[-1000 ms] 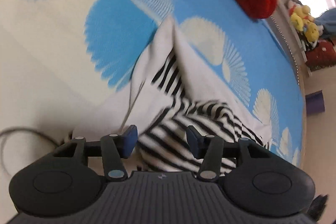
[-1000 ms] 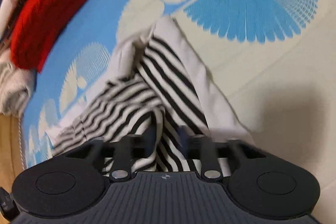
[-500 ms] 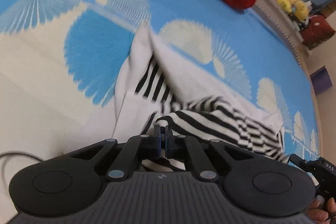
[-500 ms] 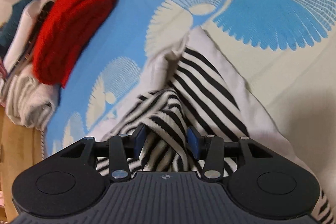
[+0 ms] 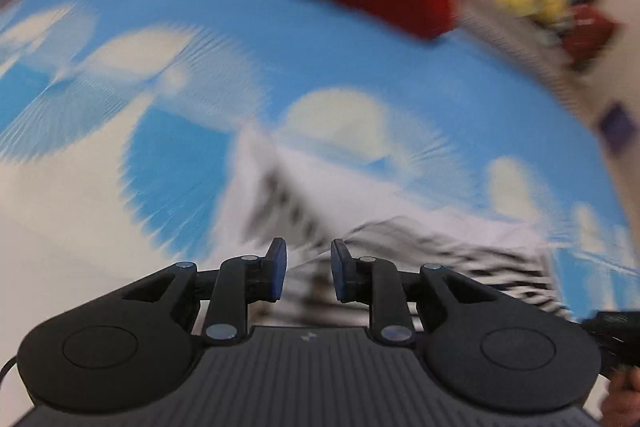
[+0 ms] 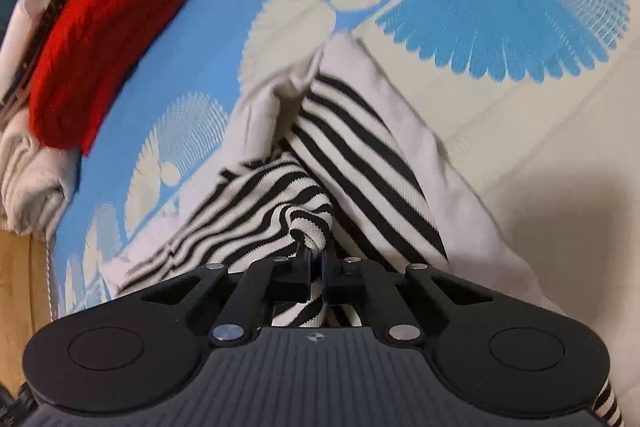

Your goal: Fold small clothes

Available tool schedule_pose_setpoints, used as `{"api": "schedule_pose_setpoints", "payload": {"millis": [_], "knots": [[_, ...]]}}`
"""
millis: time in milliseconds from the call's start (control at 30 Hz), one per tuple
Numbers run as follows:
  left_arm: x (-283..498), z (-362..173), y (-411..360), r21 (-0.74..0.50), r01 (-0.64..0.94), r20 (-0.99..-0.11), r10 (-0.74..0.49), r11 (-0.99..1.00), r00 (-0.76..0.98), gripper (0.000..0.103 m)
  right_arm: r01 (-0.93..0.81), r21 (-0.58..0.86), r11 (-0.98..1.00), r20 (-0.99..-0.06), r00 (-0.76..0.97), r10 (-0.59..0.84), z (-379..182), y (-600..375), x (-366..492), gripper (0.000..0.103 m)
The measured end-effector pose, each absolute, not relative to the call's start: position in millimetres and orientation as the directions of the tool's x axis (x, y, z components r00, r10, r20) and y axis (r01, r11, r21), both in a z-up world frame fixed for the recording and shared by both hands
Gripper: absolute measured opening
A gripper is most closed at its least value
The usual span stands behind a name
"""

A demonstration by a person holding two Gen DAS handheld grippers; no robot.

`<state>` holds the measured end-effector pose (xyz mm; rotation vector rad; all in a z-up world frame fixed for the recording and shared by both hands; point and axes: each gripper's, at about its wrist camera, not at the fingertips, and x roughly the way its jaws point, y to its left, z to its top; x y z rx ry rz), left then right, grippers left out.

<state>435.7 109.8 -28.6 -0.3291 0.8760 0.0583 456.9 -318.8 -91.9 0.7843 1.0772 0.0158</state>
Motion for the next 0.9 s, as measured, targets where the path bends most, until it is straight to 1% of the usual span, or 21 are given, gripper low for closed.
{"api": "schedule_pose_setpoints", "payload": {"millis": [67,100,133,167,200,233,267,333,367,400,433,467,500,533,600,667,700,767,833,867,900], "knots": [[437.1,-28.6,98.4,-0.285,-0.118,-0.744,-0.142,0.951,0.653,0.025,0.355,0.558,0.750,-0.793,0.496,0.355,-89.6,-317.6,456.1,0.003],[440.3,-35.3,94.9,-0.290,-0.109,-0.760,-0.160,0.951,0.630,0.025,0.369,0.547,0.751,-0.804,0.481,0.349,-92.9,-317.6,456.4,0.004],[443.8,-46.5,94.5,-0.278,-0.124,-0.797,-0.157,0.952,0.584,0.025,0.395,0.525,0.753,-0.824,0.457,0.335,-97.7,-318.0,456.3,0.006],[447.3,-62.0,96.1,-0.242,-0.165,-0.851,-0.127,0.956,0.510,0.024,0.414,0.501,0.760,-0.842,0.437,0.317,-100.7,-319.0,455.1,0.012],[449.2,-77.9,101.4,-0.195,-0.217,-0.897,-0.084,0.957,0.435,0.018,0.424,0.476,0.770,-0.853,0.433,0.289,-101.3,-320.1,453.8,0.014],[448.0,-87.4,106.9,-0.162,-0.262,-0.917,-0.046,0.951,0.397,0.011,0.425,0.457,0.781,-0.855,0.453,0.254,-96.9,-321.0,451.9,0.014],[446.4,-87.8,112.0,-0.160,-0.286,-0.914,-0.033,0.945,0.405,0.005,0.417,0.442,0.794,-0.848,0.483,0.218,-89.6,-320.4,450.1,0.020],[445.8,-73.2,109.8,-0.145,-0.262,-0.895,-0.013,0.954,0.445,0.005,0.364,0.412,0.835,-0.809,0.568,0.152,-67.9,-316.4,446.7,0.024],[443.6,-62.5,107.1,-0.146,-0.235,-0.872,-0.013,0.961,0.489,0.007,0.317,0.408,0.856,-0.776,0.614,0.143,-56.6,-312.2,445.1,0.025],[440.1,-54.8,103.4,-0.155,-0.210,-0.855,-0.024,0.965,0.518,0.008,0.269,0.417,0.868,-0.750,0.641,0.162,-49.7,-307.8,444.4,0.032],[438.9,-49.8,100.6,-0.177,-0.189,-0.845,-0.051,0.966,0.533,0.008,0.206,0.442,0.873,-0.730,0.649,0.217,-46.4,-301.9,444.8,0.035],[438.0,-48.5,99.2,-0.209,-0.178,-0.842,-0.084,0.962,0.533,0.010,0.149,0.481,0.864,-0.722,0.627,0.293,-49.1,-297.3,447.7,0.044],[437.9,-51.0,97.2,-0.239,-0.176,-0.845,-0.115,0.955,0.522,0.014,0.101,0.531,0.841,-0.721,0.576,0.386,-57.1,-291.8,450.6,0.048],[437.0,-55.9,96.2,-0.265,-0.182,-0.855,-0.144,0.947,0.497,0.016,0.097,0.560,0.823,-0.736,0.514,0.441,-68.8,-286.6,452.3,0.048],[439.1,-71.5,95.1,-0.280,-0.201,-0.895,-0.180,0.939,0.408,0.031,0.169,0.506,0.846,-0.818,0.405,0.408,-91.0,-279.9,450.9,0.048],[435.9,-84.9,95.6,-0.233,-0.202,-0.930,-0.157,0.951,0.333,0.029,0.194,0.401,0.895,-0.889,0.317,0.329,-108.7,-275.6,448.4,0.048],[431.6,-86.0,99.0,-0.214,-0.207,-0.931,-0.135,0.955,0.340,0.027,0.199,0.386,0.901,-0.896,0.313,0.315,-110.8,-275.5,445.4,0.048],[426.0,-74.8,99.9,-0.221,-0.201,-0.912,-0.129,0.954,0.390,0.028,0.197,0.426,0.883,-0.871,0.353,0.342,-103.3,-277.0,439.9,0.048],[418.1,-67.9,97.4,-0.249,-0.160,-0.878,-0.153,0.955,0.454,0.030,0.124,0.452,0.883,-0.838,0.398,0.373,-93.0,-270.7,432.3,0.048],[414.3,-73.1,95.6,-0.232,-0.151,-0.879,-0.140,0.961,0.456,0.031,0.069,0.443,0.894,-0.836,0.393,0.384,-95.1,-261.8,429.8,0.048],[412.8,-81.5,94.2,-0.195,-0.153,-0.898,-0.113,0.969,0.426,0.031,0.027,0.413,0.910,-0.861,0.337,0.381,-105.1,-255.3,427.4,0.049]]}}
